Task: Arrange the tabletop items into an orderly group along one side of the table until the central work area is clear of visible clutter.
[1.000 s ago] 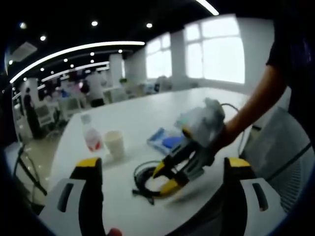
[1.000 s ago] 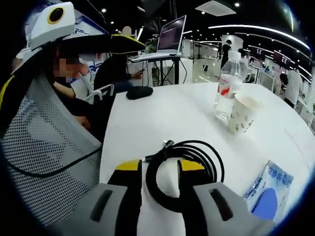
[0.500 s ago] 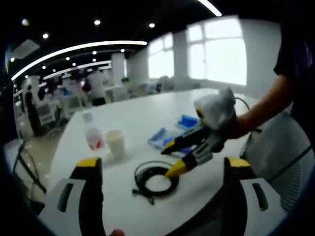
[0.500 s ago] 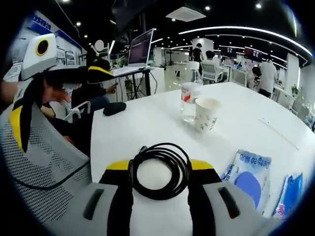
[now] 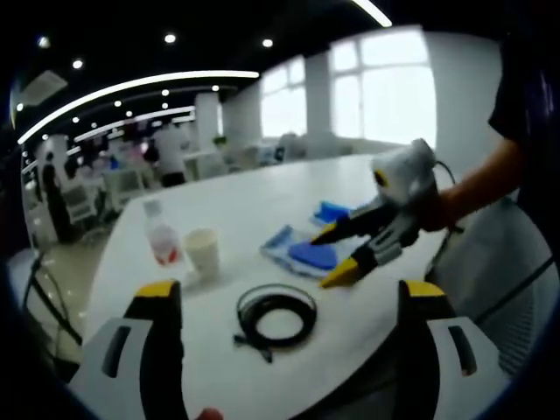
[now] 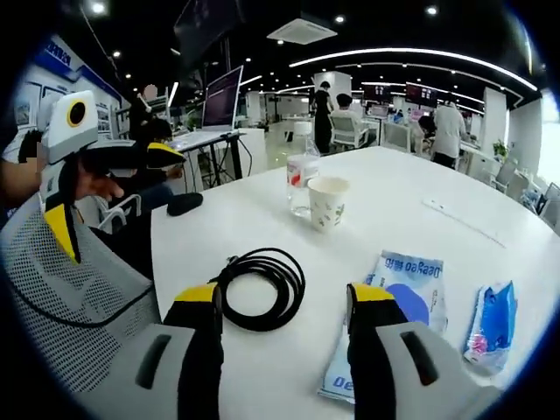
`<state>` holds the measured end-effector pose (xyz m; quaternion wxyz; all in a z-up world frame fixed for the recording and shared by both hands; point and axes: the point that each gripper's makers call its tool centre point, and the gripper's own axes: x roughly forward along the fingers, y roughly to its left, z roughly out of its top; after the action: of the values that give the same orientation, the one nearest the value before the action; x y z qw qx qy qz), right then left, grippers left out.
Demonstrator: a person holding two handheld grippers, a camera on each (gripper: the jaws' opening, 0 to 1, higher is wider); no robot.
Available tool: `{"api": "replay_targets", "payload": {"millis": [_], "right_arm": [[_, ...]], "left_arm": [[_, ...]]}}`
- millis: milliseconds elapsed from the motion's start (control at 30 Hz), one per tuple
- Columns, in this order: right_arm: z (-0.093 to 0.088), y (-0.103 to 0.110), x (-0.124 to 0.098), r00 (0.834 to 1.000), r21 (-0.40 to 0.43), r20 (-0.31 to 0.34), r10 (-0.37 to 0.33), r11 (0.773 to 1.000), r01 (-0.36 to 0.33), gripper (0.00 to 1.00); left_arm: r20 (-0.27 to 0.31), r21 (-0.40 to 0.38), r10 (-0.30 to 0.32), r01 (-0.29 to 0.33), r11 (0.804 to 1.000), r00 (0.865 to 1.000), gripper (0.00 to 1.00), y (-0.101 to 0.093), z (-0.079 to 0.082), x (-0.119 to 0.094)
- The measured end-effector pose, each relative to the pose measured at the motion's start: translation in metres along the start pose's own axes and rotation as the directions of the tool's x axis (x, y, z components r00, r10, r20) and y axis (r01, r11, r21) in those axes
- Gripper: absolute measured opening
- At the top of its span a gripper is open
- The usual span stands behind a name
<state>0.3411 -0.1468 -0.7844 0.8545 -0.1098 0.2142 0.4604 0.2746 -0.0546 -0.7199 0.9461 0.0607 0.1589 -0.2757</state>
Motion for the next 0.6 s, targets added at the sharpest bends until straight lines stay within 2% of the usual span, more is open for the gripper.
{"api": "replay_targets", "payload": {"millis": [267,600], "right_arm": [[-0.006,-0.006,-0.021,0.999,0.046,-0.008,-0.053,0.998,0.053,0.62],[-0.012,-0.017,-0.042,0.991,0.146,-0.043,-0.123,0.981,0.128,0.66]], "left_arm": [[-0.013,-0.001,-0.024,0.023,1.000,1.000,1.00,-0.005,0.000,0.002],[-0.038,0.095,-0.061,0.064,0.993,0.997,0.99,-0.011,0.005,0.009]]}}
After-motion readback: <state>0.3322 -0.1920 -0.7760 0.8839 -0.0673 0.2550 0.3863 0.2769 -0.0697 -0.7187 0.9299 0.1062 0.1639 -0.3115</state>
